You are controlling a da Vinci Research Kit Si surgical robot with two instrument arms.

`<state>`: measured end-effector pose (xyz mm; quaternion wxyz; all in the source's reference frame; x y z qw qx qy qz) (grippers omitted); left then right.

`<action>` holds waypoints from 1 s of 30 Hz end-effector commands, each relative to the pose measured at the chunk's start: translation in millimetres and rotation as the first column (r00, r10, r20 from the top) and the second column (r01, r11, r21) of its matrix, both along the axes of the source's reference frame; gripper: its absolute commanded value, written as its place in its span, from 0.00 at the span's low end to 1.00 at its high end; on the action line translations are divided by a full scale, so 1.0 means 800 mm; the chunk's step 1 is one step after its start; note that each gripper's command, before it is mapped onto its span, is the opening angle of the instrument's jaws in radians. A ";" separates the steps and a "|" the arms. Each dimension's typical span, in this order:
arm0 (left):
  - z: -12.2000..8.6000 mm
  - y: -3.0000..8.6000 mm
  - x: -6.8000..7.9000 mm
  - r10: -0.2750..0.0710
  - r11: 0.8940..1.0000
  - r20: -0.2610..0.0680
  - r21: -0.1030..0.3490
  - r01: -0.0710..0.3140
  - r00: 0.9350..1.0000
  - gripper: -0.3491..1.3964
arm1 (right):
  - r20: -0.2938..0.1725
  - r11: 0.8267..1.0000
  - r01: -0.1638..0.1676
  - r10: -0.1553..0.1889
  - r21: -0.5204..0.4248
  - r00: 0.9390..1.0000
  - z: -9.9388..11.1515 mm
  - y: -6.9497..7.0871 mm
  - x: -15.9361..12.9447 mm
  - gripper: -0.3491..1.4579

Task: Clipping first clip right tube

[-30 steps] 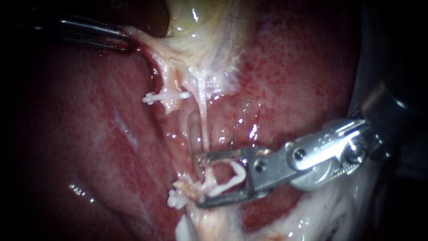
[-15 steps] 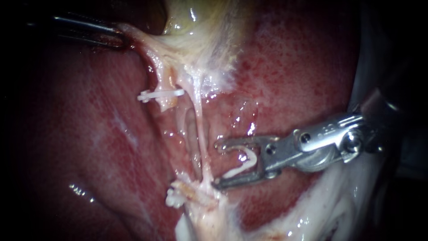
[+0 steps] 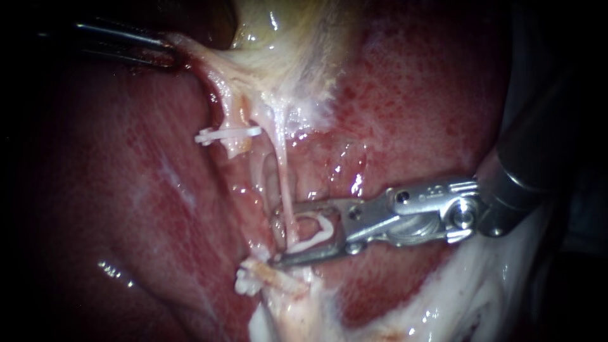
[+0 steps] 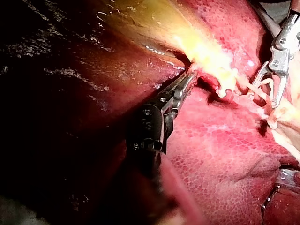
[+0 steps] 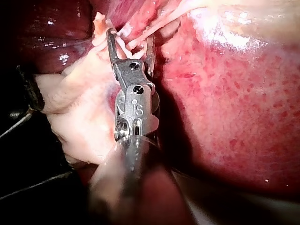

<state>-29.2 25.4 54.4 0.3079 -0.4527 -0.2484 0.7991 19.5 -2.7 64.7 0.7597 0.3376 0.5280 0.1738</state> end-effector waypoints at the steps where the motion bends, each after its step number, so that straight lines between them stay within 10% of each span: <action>1: 0.0000 0.0000 0.0000 0.000 1.000 0.000 0.000 0.000 1.000 0.00 | -0.014 1.000 -0.003 0.003 0.014 1.000 0.0000 -0.0001 0.0002 0.44; 13: -0.0001 0.0000 0.0001 0.001 1.000 0.000 0.000 -0.001 1.000 0.00 | -0.138 0.988 0.003 0.018 0.152 0.990 -0.0036 0.0000 0.0008 0.43; 30: 0.0000 0.0001 0.0000 0.000 1.000 0.000 0.000 0.000 1.000 0.00 | -0.140 0.983 0.014 0.012 0.185 0.990 -0.0057 -0.0009 0.0008 0.25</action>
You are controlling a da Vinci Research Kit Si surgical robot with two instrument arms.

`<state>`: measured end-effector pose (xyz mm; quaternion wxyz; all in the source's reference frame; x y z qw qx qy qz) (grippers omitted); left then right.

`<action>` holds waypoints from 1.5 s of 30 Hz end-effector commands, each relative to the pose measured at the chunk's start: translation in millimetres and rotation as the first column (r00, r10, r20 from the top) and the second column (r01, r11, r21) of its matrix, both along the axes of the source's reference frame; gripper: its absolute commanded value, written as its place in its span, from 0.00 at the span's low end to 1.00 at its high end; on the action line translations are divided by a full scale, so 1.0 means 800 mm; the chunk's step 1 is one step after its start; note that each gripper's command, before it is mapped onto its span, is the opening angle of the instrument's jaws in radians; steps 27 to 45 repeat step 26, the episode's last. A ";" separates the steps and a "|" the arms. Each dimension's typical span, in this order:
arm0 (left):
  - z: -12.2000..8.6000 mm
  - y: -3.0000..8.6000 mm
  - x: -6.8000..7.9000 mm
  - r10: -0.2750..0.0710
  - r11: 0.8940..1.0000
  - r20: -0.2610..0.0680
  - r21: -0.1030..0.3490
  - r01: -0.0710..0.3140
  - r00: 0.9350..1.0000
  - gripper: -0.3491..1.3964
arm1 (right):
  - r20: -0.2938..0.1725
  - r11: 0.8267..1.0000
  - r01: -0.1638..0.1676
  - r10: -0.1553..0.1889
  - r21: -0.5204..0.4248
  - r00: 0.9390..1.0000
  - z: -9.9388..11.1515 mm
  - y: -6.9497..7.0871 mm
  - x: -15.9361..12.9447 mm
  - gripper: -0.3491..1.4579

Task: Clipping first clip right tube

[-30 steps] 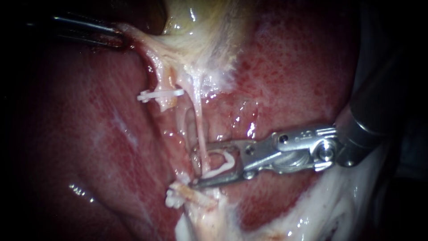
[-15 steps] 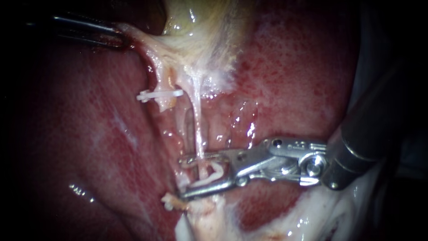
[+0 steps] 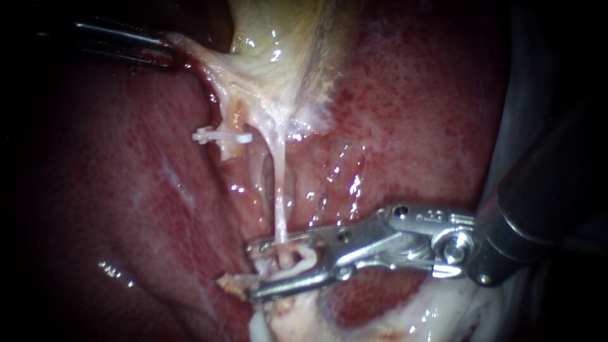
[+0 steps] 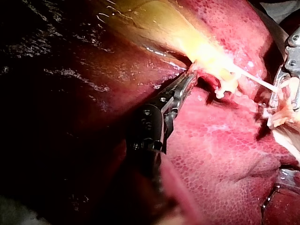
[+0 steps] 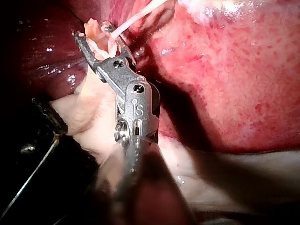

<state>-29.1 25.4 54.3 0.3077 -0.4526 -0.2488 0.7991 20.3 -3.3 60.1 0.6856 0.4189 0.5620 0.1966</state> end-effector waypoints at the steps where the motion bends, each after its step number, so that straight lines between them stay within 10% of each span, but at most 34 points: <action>1: 0.0001 0.0000 0.0000 0.000 1.000 0.000 0.000 0.000 1.000 0.00 | 0.000 1.000 0.002 -0.002 0.000 1.000 0.0000 -0.0001 -0.0002 0.20; 6: 0.0001 0.0000 0.0000 0.000 1.000 0.000 0.000 0.000 1.000 0.00 | -0.007 0.999 0.024 -0.024 0.027 1.000 0.0000 -0.0002 -0.0002 0.00; 45: 0.0001 0.0001 0.0000 -0.002 1.000 -0.002 -0.001 0.002 1.000 0.00 | 0.015 0.997 0.052 -0.053 0.064 0.998 0.0014 0.0002 0.0005 0.00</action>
